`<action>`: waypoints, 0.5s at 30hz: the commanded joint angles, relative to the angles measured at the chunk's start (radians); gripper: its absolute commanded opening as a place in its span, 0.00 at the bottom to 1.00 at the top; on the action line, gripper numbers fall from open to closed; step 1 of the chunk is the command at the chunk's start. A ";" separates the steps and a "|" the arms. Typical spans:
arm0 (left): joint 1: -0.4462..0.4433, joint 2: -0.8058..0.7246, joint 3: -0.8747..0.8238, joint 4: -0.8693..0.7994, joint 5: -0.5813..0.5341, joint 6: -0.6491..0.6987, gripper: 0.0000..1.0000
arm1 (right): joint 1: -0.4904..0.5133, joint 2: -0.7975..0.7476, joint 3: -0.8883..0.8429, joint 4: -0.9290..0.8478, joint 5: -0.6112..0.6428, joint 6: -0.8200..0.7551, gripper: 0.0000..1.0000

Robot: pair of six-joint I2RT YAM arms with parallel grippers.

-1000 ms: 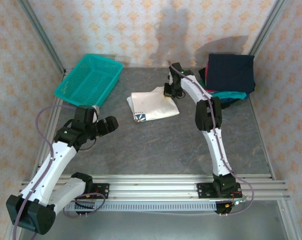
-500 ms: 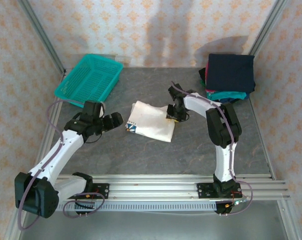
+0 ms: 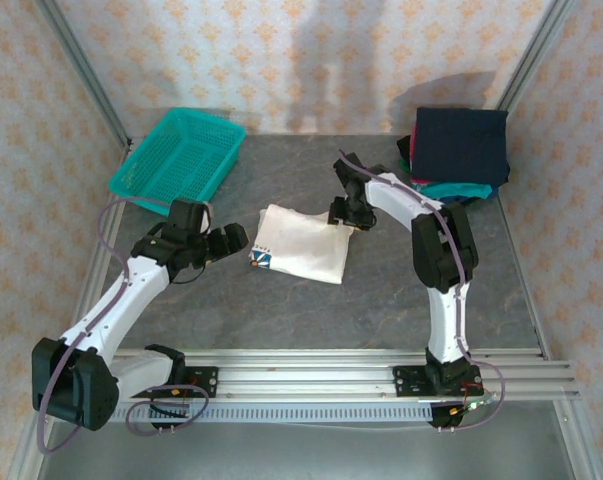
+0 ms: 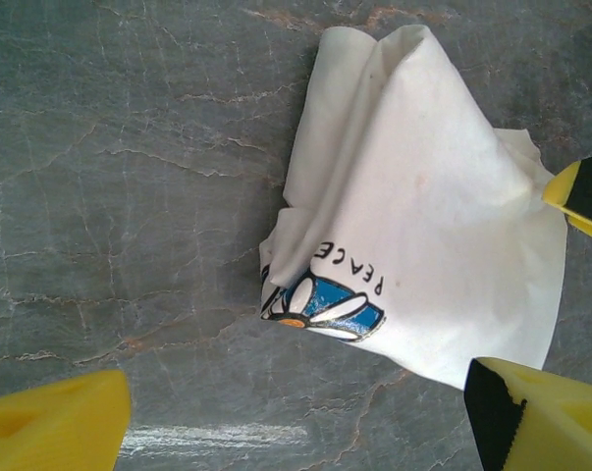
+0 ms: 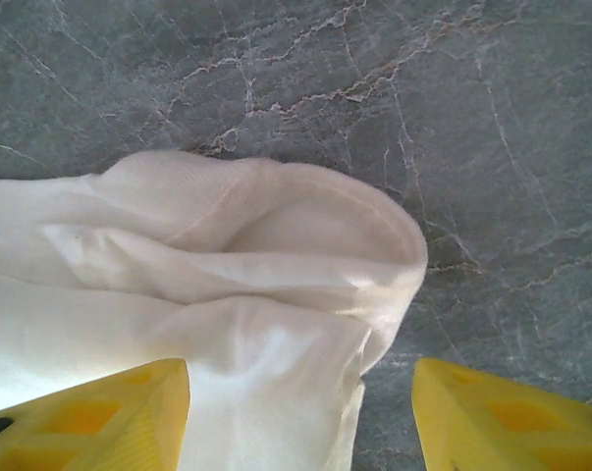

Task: Fold and stack the t-shirts

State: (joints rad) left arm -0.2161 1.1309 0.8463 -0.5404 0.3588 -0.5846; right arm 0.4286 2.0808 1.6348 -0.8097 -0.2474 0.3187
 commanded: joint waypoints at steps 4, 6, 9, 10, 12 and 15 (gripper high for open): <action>-0.007 -0.050 -0.001 -0.015 -0.038 0.016 0.89 | -0.002 0.080 0.034 -0.083 0.006 -0.100 0.64; -0.008 -0.060 -0.006 -0.020 -0.047 0.015 0.89 | -0.002 0.091 0.026 -0.082 0.016 -0.114 0.64; -0.008 -0.069 -0.012 -0.023 -0.057 0.010 0.89 | -0.001 0.122 0.030 -0.064 0.010 -0.124 0.64; -0.008 -0.071 -0.016 -0.023 -0.057 0.009 0.89 | -0.001 0.138 0.034 -0.057 0.013 -0.122 0.63; -0.008 -0.073 -0.016 -0.029 -0.063 0.009 0.89 | -0.002 0.164 0.044 -0.041 -0.016 -0.123 0.50; -0.006 -0.079 -0.013 -0.044 -0.076 0.013 0.89 | -0.001 0.180 0.031 -0.003 -0.052 -0.103 0.20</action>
State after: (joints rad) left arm -0.2161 1.0729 0.8425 -0.5484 0.3264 -0.5819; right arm 0.4309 2.1838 1.6966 -0.8127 -0.3130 0.2169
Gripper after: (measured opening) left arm 0.888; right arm 0.233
